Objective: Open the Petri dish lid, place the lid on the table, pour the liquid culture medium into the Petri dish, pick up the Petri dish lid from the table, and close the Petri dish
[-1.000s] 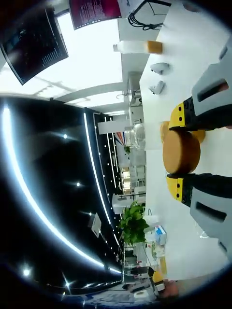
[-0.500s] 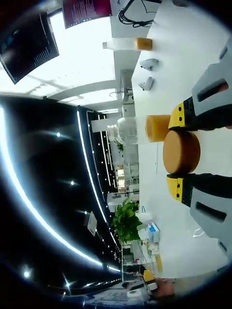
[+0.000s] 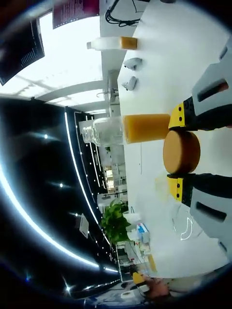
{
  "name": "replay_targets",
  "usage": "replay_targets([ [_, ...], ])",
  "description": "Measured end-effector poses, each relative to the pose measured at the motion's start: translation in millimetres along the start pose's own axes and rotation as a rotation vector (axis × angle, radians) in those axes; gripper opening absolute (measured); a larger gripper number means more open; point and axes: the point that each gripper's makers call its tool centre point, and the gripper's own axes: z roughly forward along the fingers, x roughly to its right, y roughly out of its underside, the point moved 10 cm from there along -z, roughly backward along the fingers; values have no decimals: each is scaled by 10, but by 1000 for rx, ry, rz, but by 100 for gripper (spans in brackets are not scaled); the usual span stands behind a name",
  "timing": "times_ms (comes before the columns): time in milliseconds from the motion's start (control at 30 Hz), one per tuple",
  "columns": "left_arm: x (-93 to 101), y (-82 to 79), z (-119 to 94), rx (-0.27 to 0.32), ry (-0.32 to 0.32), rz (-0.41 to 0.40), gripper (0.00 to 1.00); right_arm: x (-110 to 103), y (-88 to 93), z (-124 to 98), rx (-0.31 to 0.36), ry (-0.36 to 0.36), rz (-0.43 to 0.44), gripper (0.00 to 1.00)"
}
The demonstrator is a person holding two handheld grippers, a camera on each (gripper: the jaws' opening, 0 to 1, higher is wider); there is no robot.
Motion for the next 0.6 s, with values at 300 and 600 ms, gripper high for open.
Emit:
replay_targets([
  [300,-2,-4,-7,1,-2,0,47,-41,139,-1,-42,-3,5,30],
  [600,0,-26,11,2,0,9,47,-99,220,-23,-55,-11,11,30],
])
